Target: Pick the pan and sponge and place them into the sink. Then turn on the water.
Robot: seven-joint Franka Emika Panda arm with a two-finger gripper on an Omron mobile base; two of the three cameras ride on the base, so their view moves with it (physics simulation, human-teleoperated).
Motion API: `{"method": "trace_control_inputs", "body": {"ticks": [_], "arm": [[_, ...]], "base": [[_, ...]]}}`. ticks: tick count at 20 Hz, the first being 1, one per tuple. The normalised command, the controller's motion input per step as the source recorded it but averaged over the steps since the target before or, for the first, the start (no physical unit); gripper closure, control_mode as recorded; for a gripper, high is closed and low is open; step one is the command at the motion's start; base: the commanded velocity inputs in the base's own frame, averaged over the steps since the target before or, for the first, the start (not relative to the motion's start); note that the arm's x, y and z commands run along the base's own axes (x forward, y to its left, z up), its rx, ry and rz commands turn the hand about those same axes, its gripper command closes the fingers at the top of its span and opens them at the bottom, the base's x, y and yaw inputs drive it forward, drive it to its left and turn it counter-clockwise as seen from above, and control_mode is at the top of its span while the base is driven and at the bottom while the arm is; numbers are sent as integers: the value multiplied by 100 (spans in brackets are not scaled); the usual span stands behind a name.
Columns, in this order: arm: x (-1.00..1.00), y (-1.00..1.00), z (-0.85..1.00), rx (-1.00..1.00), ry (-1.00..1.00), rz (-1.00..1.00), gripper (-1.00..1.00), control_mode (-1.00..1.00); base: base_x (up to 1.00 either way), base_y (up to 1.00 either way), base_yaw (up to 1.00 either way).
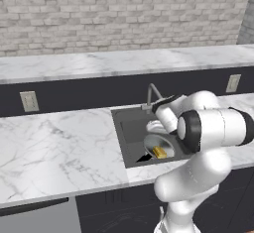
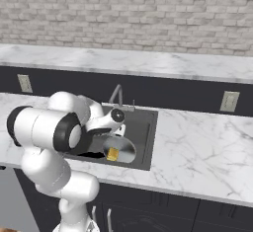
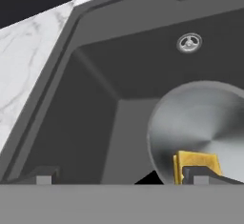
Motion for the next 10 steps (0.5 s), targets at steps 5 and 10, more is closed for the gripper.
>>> {"method": "trace_control_inputs", "body": {"ticks": [5, 10], "arm": [[-26, -19, 28, 4, -10, -3, -100, -100], [-28, -21, 23, 2, -6, -3, -100, -100]], "base": [[0, 0, 0], [0, 0, 0]]}}
